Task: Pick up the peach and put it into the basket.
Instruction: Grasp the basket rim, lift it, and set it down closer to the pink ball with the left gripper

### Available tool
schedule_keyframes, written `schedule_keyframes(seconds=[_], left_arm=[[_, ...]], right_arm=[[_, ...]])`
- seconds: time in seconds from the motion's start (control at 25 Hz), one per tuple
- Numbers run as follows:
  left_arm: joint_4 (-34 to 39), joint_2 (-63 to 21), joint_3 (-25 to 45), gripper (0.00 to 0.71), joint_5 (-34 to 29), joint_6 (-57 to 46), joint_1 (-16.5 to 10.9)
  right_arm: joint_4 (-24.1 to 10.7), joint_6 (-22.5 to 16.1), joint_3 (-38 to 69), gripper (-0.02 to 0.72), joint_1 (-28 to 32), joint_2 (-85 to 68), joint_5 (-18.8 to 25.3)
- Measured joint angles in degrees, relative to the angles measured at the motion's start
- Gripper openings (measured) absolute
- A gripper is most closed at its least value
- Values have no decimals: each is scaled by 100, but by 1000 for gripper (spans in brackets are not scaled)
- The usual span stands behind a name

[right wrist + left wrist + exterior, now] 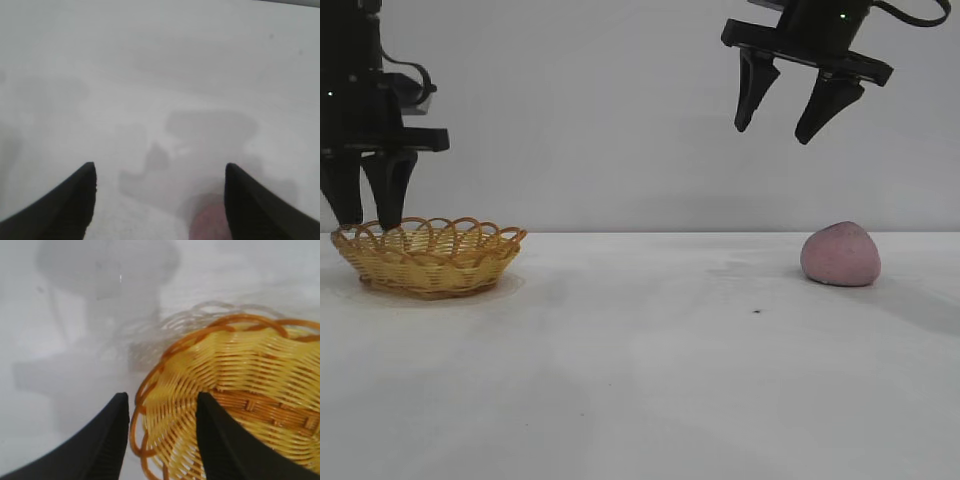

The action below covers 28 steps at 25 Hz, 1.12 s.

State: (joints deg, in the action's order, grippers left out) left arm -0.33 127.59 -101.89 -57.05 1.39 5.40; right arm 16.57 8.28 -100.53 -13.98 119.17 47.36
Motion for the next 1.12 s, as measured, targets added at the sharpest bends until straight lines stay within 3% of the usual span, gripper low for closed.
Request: schedule_keyframes(seconds=[0.2, 0.28, 0.36, 0.48, 0.52, 0.64, 0.72, 0.84, 1.0, 1.12], left_arm=[[-21, 175, 0, 253, 40, 10, -8], [-65, 203, 0, 97, 40, 53, -8], [-333, 203, 0, 69, 62, 173, -8], [-1105, 178, 0, 69, 62, 329, -23], [-1519, 142, 59, 0, 108, 366, -23], [-3001, -177, 648, 0, 682, 712, -10], [-3775, -506, 1322, 0, 1266, 984, 144], [-4505, -1010, 2397, 0, 2138, 1385, 598], [-4907, -1232, 3187, 0, 2781, 1552, 1258], [-4957, -1232, 3489, 0, 2970, 1565, 1485]], right_arm=[[0, 4, 0, 463, 0, 0, 0], [9, 18, 0, 463, 0, 0, 0], [9, 28, 0, 463, 0, 0, 0], [9, 56, 0, 463, 0, 0, 0], [9, 70, 0, 463, 0, 0, 0], [33, 102, 0, 463, -5, 0, 25], [22, 116, 0, 463, -5, 0, 89], [0, 128, 0, 463, -5, 0, 92], [11, 128, 0, 463, -5, 0, 81], [20, 128, 0, 463, -5, 0, 81]])
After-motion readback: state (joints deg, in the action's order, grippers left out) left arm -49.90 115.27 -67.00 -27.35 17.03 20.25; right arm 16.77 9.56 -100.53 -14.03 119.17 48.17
